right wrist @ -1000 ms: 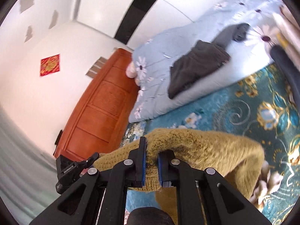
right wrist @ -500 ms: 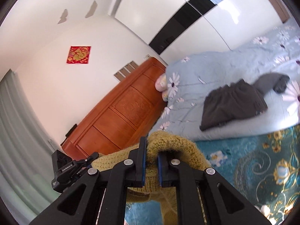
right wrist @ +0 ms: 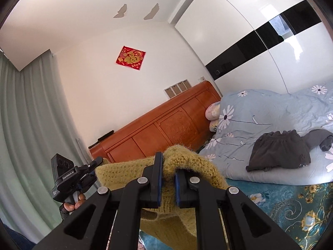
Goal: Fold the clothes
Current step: 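Lift the sweater with both tools and shake it open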
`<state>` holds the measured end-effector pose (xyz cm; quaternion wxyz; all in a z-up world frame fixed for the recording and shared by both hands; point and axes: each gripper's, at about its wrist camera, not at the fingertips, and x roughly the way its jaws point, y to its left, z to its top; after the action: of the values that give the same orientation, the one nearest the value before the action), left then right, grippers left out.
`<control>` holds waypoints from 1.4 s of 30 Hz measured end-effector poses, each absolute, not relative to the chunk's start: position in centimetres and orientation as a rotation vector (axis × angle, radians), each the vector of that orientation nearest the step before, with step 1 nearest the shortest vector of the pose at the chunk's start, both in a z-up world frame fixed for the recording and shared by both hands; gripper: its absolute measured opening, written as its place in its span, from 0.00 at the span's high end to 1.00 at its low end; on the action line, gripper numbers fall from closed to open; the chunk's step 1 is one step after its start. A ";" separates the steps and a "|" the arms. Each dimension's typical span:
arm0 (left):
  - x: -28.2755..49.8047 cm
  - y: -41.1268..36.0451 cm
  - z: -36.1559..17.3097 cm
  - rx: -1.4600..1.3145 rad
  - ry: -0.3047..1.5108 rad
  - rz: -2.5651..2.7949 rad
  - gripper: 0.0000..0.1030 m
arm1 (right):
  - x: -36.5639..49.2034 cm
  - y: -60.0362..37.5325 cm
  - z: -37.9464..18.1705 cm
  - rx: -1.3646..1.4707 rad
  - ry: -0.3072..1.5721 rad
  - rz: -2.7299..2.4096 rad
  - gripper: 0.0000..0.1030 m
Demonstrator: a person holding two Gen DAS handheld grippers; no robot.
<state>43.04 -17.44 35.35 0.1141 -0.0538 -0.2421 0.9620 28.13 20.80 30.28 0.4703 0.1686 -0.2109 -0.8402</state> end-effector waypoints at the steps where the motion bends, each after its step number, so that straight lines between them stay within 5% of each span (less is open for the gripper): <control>1: 42.9 -17.5 35.6 -0.145 -0.695 2.833 0.98 | 28.5 20.7 30.6 0.407 -0.507 -2.050 0.90; 6: 38.5 -18.1 33.5 -0.312 -0.705 2.871 0.98 | 27.2 19.4 30.1 0.455 -0.477 -2.050 0.91; 19: 29.6 -11.3 10.9 -0.978 -1.072 2.475 0.96 | 12.3 17.0 16.4 0.932 -0.501 -2.217 0.90; 21: 29.4 -8.5 8.3 -1.085 -1.042 2.409 0.91 | 11.3 17.1 15.4 0.962 -0.499 -2.226 0.90; 23: 29.2 -6.3 5.7 -1.167 -1.053 2.344 0.67 | 10.6 17.3 14.6 0.980 -0.498 -2.228 0.90; 25: 28.9 -5.0 3.9 -1.230 -1.080 2.295 0.54 | 10.1 17.7 14.1 0.992 -0.502 -2.234 0.90; 32: 27.6 -1.8 -0.8 -1.413 -1.204 2.144 0.37 | 9.3 19.1 13.1 1.010 -0.561 -2.233 0.90; 39: 27.2 1.2 -2.9 -1.475 -1.232 2.059 0.39 | 9.4 20.1 12.8 1.006 -0.601 -2.226 0.90; 40: 27.2 1.6 -2.8 -1.466 -1.222 2.060 0.42 | 9.3 20.3 12.7 1.010 -0.606 -2.225 0.90; 42: 27.4 2.0 -2.4 -1.444 -1.194 2.074 0.70 | 9.3 20.6 12.5 1.018 -0.615 -2.225 0.90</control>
<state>27.35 2.01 -2.36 0.1723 -0.5089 -0.4208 0.7309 9.32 20.60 12.52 0.3044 0.3844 -0.2322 -0.8400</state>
